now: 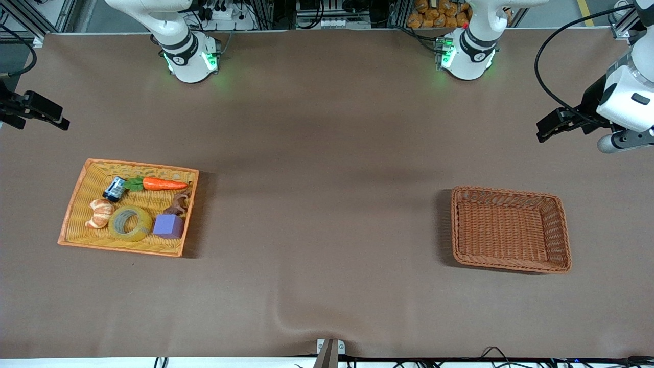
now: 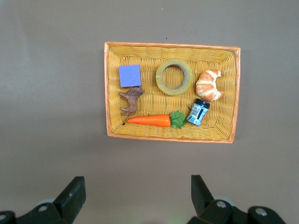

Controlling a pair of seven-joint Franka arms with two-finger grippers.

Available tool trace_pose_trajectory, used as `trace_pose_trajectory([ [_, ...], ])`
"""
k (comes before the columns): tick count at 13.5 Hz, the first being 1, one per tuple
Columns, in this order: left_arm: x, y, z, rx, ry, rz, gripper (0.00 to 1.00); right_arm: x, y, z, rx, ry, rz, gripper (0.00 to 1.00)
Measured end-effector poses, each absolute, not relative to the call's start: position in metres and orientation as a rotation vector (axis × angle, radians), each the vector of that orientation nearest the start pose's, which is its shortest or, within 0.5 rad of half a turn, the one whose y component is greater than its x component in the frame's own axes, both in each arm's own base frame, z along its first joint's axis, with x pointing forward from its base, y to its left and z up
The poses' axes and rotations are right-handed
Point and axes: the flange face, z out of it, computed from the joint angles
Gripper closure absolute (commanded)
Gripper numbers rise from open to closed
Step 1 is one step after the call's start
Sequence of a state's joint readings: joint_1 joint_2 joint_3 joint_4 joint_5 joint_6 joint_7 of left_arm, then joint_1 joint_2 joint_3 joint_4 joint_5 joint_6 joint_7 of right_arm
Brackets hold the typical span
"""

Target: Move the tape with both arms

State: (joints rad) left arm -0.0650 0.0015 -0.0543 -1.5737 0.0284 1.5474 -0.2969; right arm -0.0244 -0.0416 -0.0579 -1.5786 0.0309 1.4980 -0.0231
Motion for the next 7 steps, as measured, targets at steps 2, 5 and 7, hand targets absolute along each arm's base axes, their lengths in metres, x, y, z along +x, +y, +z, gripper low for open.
trace_pose_trajectory([
  [2,0.549,-0.063,0.620,-3.096,-0.276,0.030,0.00,0.538,-0.041,0.630,-3.105,0.089,0.056,0.00],
  [5,0.549,-0.060,0.619,-3.095,-0.284,0.033,0.00,0.554,-0.042,0.609,-3.106,0.091,0.078,0.00],
  [7,0.550,-0.050,0.617,-3.091,-0.311,0.042,0.00,0.566,-0.043,0.591,-3.107,0.093,0.096,0.00],
])
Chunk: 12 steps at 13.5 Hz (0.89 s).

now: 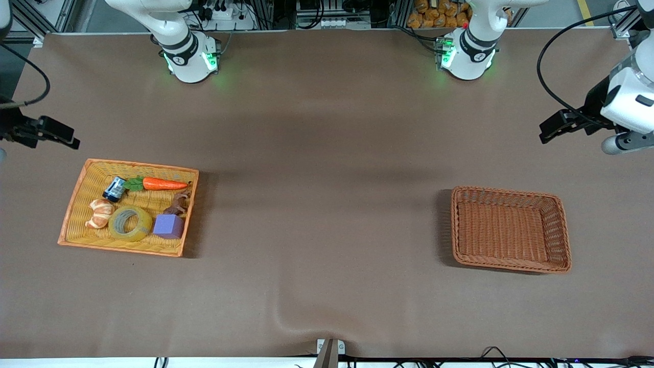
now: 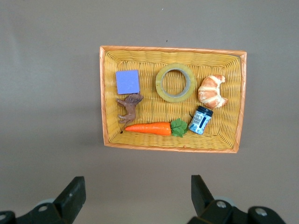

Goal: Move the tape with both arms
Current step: 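Reach the right gripper down to the yellow tape roll in the tray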

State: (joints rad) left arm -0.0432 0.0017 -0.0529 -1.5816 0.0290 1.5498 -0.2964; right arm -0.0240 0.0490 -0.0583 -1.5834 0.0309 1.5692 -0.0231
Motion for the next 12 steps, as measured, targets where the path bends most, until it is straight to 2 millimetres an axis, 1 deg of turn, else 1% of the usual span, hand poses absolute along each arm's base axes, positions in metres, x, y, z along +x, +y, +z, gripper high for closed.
trace_pose_trajectory([
  [2,0.550,-0.046,0.616,-3.090,-0.320,0.046,0.00,0.581,-0.044,0.565,-3.108,0.098,0.121,0.00],
  [4,0.550,-0.049,0.615,-3.090,-0.313,0.047,0.00,0.601,-0.052,0.525,-3.111,0.120,0.152,0.00],
  [6,0.551,-0.050,0.614,-3.090,-0.310,0.046,0.00,0.618,-0.078,0.480,-3.110,0.177,0.188,0.00],
  [8,0.551,-0.050,0.613,-3.090,-0.309,0.049,0.00,0.632,-0.105,0.436,-3.108,0.197,0.208,0.00],
  [9,0.551,-0.050,0.612,-3.090,-0.309,0.050,0.00,0.635,-0.112,0.415,-3.105,0.194,0.238,0.00],
  [10,0.552,-0.050,0.612,-3.090,-0.310,0.052,0.00,0.639,-0.114,0.393,-3.101,0.192,0.279,0.00],
  [12,0.553,-0.049,0.611,-3.090,-0.311,0.049,0.00,0.647,-0.109,0.343,-3.096,0.172,0.356,0.00],
])
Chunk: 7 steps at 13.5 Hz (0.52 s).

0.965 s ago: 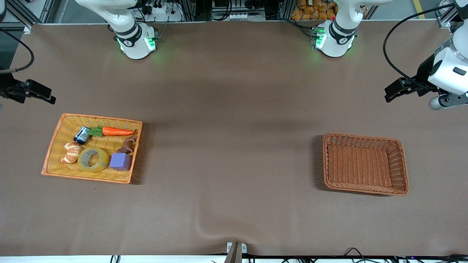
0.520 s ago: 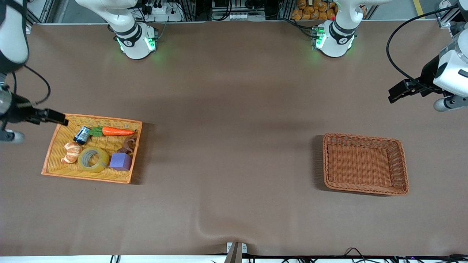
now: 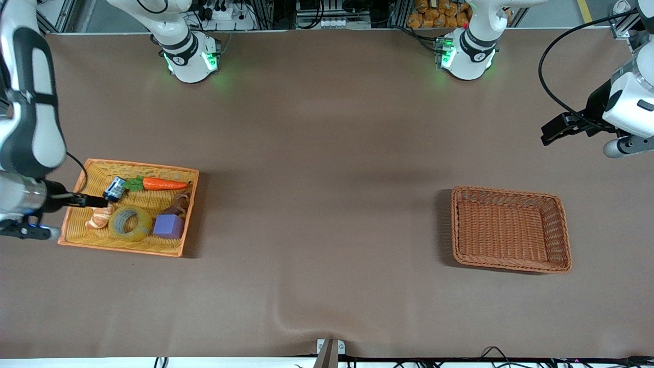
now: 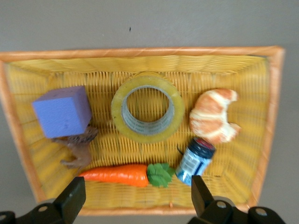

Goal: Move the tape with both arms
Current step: 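Reach the right gripper down to the yellow tape roll in the tray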

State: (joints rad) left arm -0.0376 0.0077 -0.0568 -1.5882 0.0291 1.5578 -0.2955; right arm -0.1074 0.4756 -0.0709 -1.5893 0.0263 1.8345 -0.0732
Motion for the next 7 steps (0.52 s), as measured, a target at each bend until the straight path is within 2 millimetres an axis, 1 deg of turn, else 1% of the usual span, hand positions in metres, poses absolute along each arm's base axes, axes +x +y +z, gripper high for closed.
trace_pose_trajectory([
  [2,0.554,-0.048,0.610,-3.091,-0.314,0.043,0.00,0.653,-0.104,0.297,-3.092,0.155,0.418,0.00],
  [3,0.555,-0.048,0.609,-3.091,-0.315,0.043,0.00,0.658,-0.103,0.282,-3.100,0.145,0.400,0.00],
  [5,0.555,-0.048,0.608,-3.091,-0.315,0.043,0.00,0.662,-0.105,0.264,-3.106,0.058,0.372,0.00],
  [7,0.555,-0.048,0.608,-3.091,-0.315,0.046,0.00,0.663,-0.112,0.254,-3.107,-0.023,0.356,0.00],
])
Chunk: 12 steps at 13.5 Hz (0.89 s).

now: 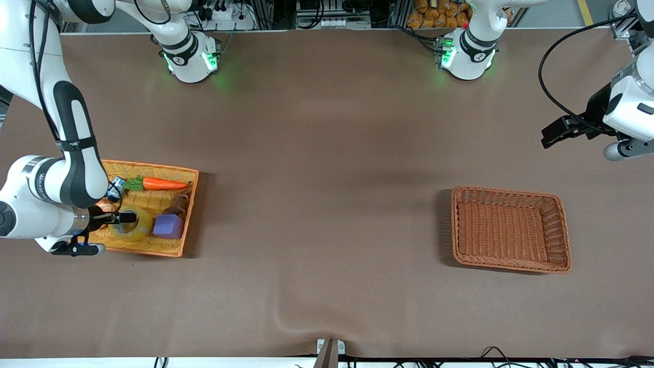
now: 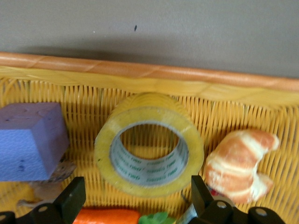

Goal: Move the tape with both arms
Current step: 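Reach the right gripper down to the yellow tape roll in the tray, then close the right gripper on the tape roll's rim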

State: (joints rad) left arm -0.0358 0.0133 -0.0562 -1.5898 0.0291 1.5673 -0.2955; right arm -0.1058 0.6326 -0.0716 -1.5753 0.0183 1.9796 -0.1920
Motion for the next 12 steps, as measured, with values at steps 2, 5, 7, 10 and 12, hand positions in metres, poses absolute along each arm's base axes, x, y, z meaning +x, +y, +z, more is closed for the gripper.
trace_pose_trajectory([
  [2,0.555,-0.048,0.608,-3.091,-0.310,0.048,0.00,0.660,-0.128,0.237,-3.101,-0.107,0.343,0.00],
  [5,0.555,-0.046,0.608,-3.094,-0.285,0.048,0.00,0.649,-0.139,0.211,-3.086,-0.166,0.363,0.32],
  [7,0.555,-0.046,0.608,-3.094,-0.284,0.047,0.00,0.648,-0.137,0.208,-3.082,-0.192,0.364,0.82],
  [10,0.555,-0.046,0.608,-3.094,-0.284,0.043,0.00,0.647,-0.139,0.208,-3.069,-0.294,0.363,1.00],
  [12,0.556,-0.046,0.608,-3.095,-0.284,0.039,0.00,0.647,-0.141,0.208,-3.069,-0.306,0.356,1.00],
])
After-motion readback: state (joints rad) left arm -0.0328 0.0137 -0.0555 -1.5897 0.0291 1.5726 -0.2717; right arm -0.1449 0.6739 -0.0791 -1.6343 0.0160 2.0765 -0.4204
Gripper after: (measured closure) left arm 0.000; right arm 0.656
